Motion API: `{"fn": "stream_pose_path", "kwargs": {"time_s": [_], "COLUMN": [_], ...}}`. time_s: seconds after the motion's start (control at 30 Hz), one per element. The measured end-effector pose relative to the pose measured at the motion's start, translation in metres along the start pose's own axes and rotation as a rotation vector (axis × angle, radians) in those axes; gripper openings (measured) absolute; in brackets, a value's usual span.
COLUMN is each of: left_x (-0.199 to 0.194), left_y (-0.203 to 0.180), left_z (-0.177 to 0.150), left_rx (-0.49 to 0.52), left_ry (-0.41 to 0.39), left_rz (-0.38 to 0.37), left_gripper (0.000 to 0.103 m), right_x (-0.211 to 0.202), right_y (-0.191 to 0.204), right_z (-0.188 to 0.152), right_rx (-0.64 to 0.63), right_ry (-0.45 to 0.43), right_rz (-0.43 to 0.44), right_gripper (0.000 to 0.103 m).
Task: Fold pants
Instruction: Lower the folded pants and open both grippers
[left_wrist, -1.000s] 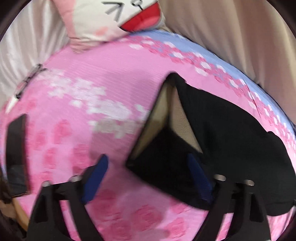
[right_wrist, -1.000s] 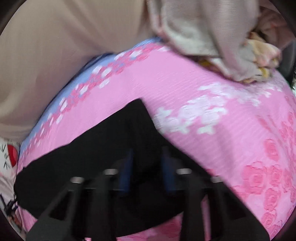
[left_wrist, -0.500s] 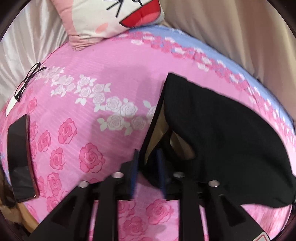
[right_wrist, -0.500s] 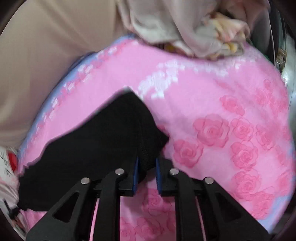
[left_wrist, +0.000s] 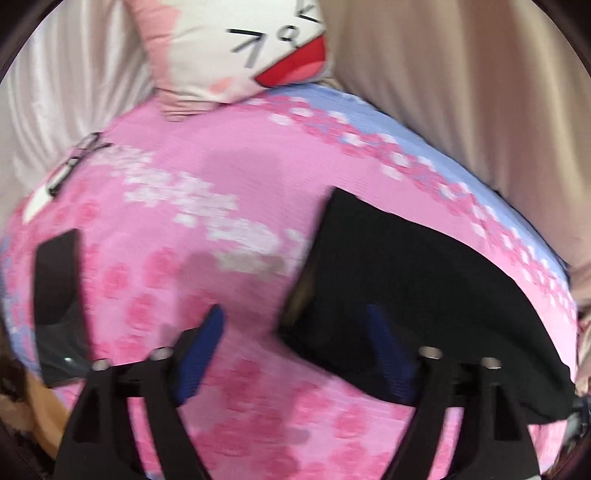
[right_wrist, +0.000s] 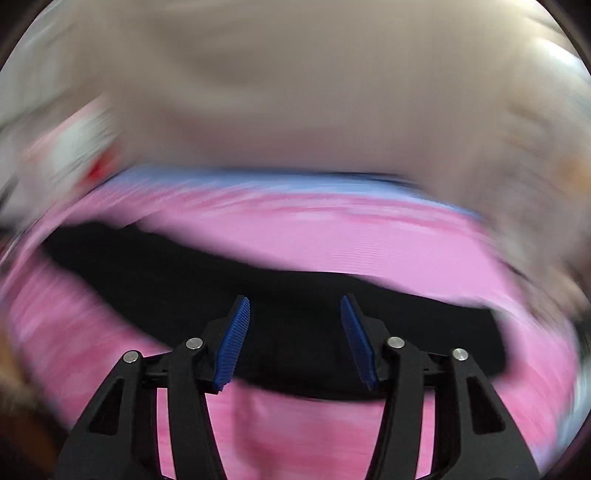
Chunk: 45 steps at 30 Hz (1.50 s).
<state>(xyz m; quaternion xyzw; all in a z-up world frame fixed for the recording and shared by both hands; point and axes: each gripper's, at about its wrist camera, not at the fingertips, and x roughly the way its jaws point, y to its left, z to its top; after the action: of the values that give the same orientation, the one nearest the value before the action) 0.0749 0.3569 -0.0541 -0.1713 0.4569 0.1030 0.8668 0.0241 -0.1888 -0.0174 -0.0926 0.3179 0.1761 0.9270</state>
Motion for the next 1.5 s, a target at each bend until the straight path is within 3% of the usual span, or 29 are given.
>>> {"fn": "stream_pose_path", "kwargs": {"time_s": [0.07,0.13,0.2,0.3,0.37,0.43,0.5,0.57,0.6,0.63,0.67,0.7,0.73,0.83,0.87,0.9,0.97,1.03,1.1,1.17,1.2,1.23,1.3,1.4,1.5], "left_x": [0.010,0.023,0.028,0.030,0.036,0.037,0.041,0.049,0.052,0.054,0.052,0.049,0.046,0.033,0.028,0.025,0.035,0.046,0.039,0.029,0.026,0.023,0.006,-0.024,-0.027], "left_y": [-0.011,-0.014,-0.005,0.018,0.027,0.030,0.026,0.011,0.003,-0.006,-0.015,-0.017,-0.017,0.001,0.005,0.012,0.024,0.029,0.037,0.040,0.041,0.040,0.033,-0.001,-0.036], "left_z": [-0.008,-0.018,-0.024,-0.029,-0.030,-0.025,-0.021,-0.016,-0.014,-0.013,-0.010,-0.008,-0.003,0.009,0.011,0.012,0.011,0.005,-0.003,-0.009,-0.011,-0.012,-0.013,-0.007,0.003], "left_rx": [0.032,0.040,0.025,-0.052,-0.100,-0.120,-0.116,-0.046,-0.002,0.040,0.082,0.094,0.098,0.040,0.039,0.037,0.025,0.005,-0.033,-0.048,-0.049,-0.054,-0.061,0.007,0.069], "left_ry": [-0.006,0.017,0.019,0.020,0.045,0.018,0.007,0.002,0.005,-0.003,-0.015,-0.023,-0.024,0.004,-0.005,-0.014,0.028,0.053,0.009,-0.031,-0.032,-0.037,-0.085,-0.168,-0.218], "left_rz": [0.034,0.107,0.130,0.061,0.005,-0.021,-0.014,0.020,0.035,0.041,0.035,0.042,0.026,-0.058,-0.050,-0.027,-0.057,-0.028,0.011,0.022,0.062,0.109,0.178,0.130,0.116], "left_gripper": [0.084,0.084,0.084,0.084,0.084,0.084,0.085,0.083,0.076,0.049,0.044,0.023,0.013,0.011,0.011,0.012,0.017,0.048,0.065,0.071,0.072,0.072,0.071,0.072,0.085], "right_x": [0.044,0.075,0.101,0.126,0.140,0.155,0.168,0.176,0.177,0.176,0.171,0.165,0.156,0.119,0.118,0.124,0.143,0.145,0.125,0.109,0.106,0.107,0.120,0.158,0.202], "right_y": [0.069,0.120,0.156,0.180,0.183,0.174,0.177,0.183,0.188,0.192,0.194,0.194,0.194,0.198,0.201,0.206,0.213,0.203,0.183,0.163,0.149,0.134,0.097,0.060,0.065], "right_z": [0.016,0.026,0.040,0.053,0.061,0.068,0.069,0.061,0.060,0.061,0.064,0.067,0.071,0.077,0.073,0.062,0.042,0.032,0.034,0.041,0.046,0.050,0.062,0.087,0.109], "right_rx": [-0.176,-0.316,-0.391,-0.389,-0.334,-0.257,-0.228,-0.231,-0.229,-0.232,-0.230,-0.215,-0.196,-0.198,-0.214,-0.251,-0.295,-0.230,-0.153,-0.137,-0.127,-0.113,-0.043,0.098,0.072], "right_ry": [0.039,0.051,0.051,0.076,0.105,0.143,0.179,0.206,0.209,0.207,0.202,0.195,0.186,0.128,0.138,0.167,0.184,0.197,0.153,0.099,0.085,0.080,0.098,0.157,0.188], "right_rz": [0.118,0.147,0.194,0.255,0.280,0.323,0.332,0.356,0.361,0.358,0.360,0.376,0.401,0.503,0.517,0.508,0.416,0.448,0.490,0.413,0.361,0.307,0.202,0.270,0.298], "right_gripper": [0.050,0.050,0.050,0.049,0.047,0.044,0.032,0.006,0.005,0.004,0.004,0.004,0.004,0.004,0.005,0.006,0.013,0.015,0.014,0.020,0.027,0.041,0.045,0.045,0.045]}}
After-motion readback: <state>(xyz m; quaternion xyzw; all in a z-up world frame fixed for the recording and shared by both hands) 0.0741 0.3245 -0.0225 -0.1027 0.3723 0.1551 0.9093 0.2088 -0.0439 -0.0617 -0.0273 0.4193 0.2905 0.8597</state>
